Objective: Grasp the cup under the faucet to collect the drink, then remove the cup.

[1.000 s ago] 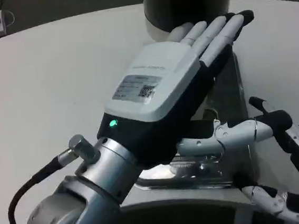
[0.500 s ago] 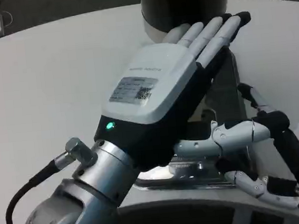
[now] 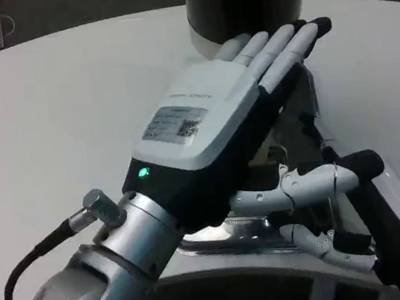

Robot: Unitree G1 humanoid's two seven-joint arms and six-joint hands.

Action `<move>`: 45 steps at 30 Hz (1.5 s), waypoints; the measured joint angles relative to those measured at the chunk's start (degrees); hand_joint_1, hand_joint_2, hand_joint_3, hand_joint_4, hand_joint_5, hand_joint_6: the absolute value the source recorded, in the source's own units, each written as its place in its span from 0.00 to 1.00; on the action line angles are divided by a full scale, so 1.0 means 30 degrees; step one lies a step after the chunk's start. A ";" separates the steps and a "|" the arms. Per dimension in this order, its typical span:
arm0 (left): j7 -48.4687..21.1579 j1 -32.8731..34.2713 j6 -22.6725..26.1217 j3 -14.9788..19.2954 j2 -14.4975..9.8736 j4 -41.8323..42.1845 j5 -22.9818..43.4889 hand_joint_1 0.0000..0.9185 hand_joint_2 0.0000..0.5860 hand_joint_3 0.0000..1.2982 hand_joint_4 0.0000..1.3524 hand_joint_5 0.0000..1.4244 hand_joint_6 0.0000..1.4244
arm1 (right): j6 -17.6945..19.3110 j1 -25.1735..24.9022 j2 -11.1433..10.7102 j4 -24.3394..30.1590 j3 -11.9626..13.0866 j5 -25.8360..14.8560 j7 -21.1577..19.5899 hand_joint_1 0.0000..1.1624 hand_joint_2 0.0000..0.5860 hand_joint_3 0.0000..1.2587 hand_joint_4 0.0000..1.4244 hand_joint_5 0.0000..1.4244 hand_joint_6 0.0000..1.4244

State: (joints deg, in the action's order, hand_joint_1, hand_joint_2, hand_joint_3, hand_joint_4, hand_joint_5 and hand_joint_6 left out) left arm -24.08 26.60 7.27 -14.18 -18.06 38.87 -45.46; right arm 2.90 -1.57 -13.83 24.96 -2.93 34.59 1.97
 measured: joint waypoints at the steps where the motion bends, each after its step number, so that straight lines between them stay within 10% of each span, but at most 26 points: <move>1: 0.0000 -0.0008 0.0000 0.0010 0.0000 0.0009 0.0000 0.00 0.26 0.03 0.00 0.04 0.01 | -0.0011 -0.0027 0.0001 -0.0002 -0.0015 -0.0003 0.0000 0.44 0.50 0.00 0.05 0.06 0.14; 17: 0.3855 -0.3153 -0.2408 0.1911 0.0458 0.1075 0.0030 0.00 0.27 0.01 0.00 0.04 0.01 | -0.1023 -0.1030 0.0144 -0.0749 -0.0202 -0.0756 0.0024 0.44 0.50 0.00 0.04 0.06 0.14; 30: 0.7345 -1.0395 -0.3808 0.4698 0.1432 0.2389 -0.0232 0.00 0.26 0.01 0.00 0.04 0.00 | -0.1055 -0.1585 0.0161 -0.1594 -0.0576 -0.1571 -0.0002 0.46 0.46 0.00 0.04 0.06 0.15; 45: 0.7393 -1.5046 -0.4487 0.4302 0.1832 0.1523 -0.1669 0.00 0.25 0.00 0.00 0.00 0.00 | -0.0818 -0.2673 0.0149 -0.2985 -0.0747 -0.1873 -0.0083 0.48 0.44 0.00 0.04 0.06 0.15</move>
State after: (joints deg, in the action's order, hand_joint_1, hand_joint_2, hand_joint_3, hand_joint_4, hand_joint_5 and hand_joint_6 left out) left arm -1.90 -18.54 -6.19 -1.27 -12.56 43.44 -50.47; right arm 0.45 -9.59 -13.39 16.01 -5.17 28.97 1.72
